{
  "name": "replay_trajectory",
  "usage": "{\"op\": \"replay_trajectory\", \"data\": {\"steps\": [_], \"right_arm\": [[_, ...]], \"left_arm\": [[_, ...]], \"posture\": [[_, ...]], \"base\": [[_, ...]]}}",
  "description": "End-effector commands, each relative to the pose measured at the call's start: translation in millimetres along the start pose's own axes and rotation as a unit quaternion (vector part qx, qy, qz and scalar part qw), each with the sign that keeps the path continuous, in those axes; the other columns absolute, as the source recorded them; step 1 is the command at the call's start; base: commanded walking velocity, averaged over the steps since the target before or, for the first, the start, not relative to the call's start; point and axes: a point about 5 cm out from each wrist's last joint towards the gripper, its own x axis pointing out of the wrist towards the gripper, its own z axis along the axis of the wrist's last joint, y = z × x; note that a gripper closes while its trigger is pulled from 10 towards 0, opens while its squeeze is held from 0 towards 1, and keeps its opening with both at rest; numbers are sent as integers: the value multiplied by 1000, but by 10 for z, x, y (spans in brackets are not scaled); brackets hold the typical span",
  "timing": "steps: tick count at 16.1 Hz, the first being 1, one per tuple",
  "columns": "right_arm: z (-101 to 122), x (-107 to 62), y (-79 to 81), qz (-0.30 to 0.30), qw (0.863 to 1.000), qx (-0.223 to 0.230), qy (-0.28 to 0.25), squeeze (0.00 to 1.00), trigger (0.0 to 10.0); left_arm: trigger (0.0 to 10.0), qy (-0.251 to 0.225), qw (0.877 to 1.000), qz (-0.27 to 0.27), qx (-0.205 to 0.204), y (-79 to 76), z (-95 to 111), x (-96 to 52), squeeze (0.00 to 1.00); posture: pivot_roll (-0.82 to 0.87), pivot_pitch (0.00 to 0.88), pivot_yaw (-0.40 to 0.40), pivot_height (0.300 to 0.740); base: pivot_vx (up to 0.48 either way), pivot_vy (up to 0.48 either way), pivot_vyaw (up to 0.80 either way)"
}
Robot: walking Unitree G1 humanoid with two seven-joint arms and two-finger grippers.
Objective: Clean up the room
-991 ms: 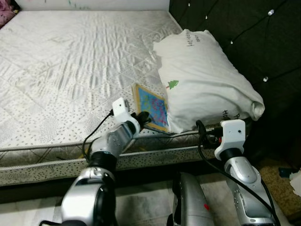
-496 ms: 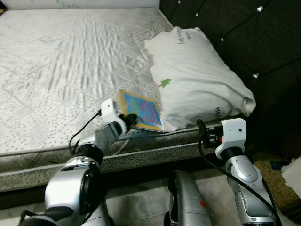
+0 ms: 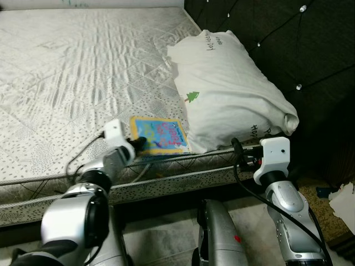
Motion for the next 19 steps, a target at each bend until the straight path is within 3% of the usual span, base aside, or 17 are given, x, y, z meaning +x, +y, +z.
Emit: {"op": "replay_trajectory", "data": {"steps": [1,7,9,11,12,19], "right_arm": [[19,19,3,-1,1000,-4,-4,0,10000],[16,39,5,-3,1000,-3,-6,0,10000],[11,50,19,-2,1000,-2,-6,0,10000],[11,56,30,-1,1000,-2,-7,0,10000],[15,66,48,1,1000,0,-8,0,10000],[10,81,84,2,1000,6,-9,0,10000]], "left_arm": [[10000,-20,1000,5,10,-24,136,0,1000],[10000,-55,997,48,29,114,304,-45,1000],[10000,-50,996,13,74,-112,199,15,1000],[10000,-52,995,6,90,-181,161,31,1000],[10000,-51,990,-11,130,-337,20,64,1000],[10000,-10,975,-103,198,-873,-590,74,1000]], "posture": [[-152,22,-51,518],[-148,15,-49,518],[-139,13,-48,518],[-139,13,-49,518],[-134,14,-49,518],[-126,23,-39,518]], "base": [[0,0,0],[0,0,0],[0,0,0],[0,0,0],[0,0,0],[0,0,0]]}}
